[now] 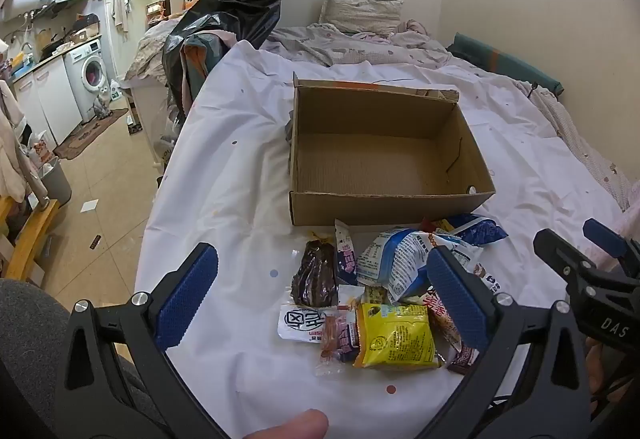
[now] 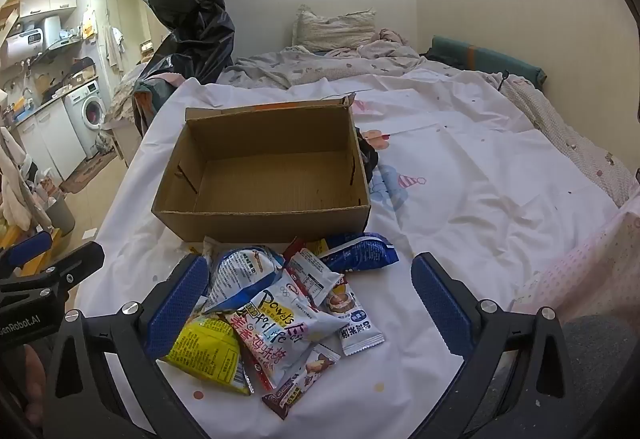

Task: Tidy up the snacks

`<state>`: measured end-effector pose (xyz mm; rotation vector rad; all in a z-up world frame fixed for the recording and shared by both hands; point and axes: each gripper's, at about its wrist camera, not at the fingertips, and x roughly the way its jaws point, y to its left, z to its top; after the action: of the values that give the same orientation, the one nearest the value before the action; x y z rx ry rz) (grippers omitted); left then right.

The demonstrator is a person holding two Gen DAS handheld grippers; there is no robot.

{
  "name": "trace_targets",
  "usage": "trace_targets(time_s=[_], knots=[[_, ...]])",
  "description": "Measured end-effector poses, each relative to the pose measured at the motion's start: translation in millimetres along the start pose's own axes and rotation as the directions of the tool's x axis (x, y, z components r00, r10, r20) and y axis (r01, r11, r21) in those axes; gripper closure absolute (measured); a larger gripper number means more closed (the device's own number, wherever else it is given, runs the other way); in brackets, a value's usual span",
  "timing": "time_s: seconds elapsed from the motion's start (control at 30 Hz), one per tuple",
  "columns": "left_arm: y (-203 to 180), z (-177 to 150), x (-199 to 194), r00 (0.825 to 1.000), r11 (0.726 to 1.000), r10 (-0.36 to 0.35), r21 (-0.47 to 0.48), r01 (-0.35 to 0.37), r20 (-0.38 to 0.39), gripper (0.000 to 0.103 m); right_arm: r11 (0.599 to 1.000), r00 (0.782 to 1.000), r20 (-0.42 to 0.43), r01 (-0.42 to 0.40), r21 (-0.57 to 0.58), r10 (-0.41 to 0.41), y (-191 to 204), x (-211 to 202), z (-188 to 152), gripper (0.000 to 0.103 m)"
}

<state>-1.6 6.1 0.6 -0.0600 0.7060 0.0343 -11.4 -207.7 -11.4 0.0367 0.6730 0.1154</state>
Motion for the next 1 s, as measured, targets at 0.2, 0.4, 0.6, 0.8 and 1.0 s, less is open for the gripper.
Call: trace_targets(time_s=[0.2,0.4,0.6,0.8,1.0], knots=[[-0.5,-1.5,0.8,1.000,1.000,0.002,-0.001,-0.002,-0.004,0.000,1.000,1.000,-0.006,0.001,-0.001,-0.001,0.5,0.0,0.0,0.000],[-0.3,-1.2,0.9,1.000,1.000,0.003,-0.001,-0.003,-0.003,0.000,1.000,1.000,-0.007,0.004,-0.003,-0.004,1.1,0.2,0.0,0.000],[0.3,-1.6,1.0,1.000,1.000,0.004,-0.003,-0.004,-0.003,0.000,1.000,1.000,-0.010,0.004,-0.003,-0.004,1.2,0.4,0.1,0.000],[0.5,-1.8,1.0,1.000,1.000,0.004,-0.003,-0.004,-0.003,0.000,1.000,1.000,-0.011,0.004,-0.006,-0.004,1.5,0.9,-0.1,0.000],[0.5,-1.5,1.1,1.000,1.000,0.003,-0.002,-0.003,-0.005,0.000,1.000,1.000,-0.011,0.004,-0.005,-0.004,1.4,1.2,-0.5,0.000]])
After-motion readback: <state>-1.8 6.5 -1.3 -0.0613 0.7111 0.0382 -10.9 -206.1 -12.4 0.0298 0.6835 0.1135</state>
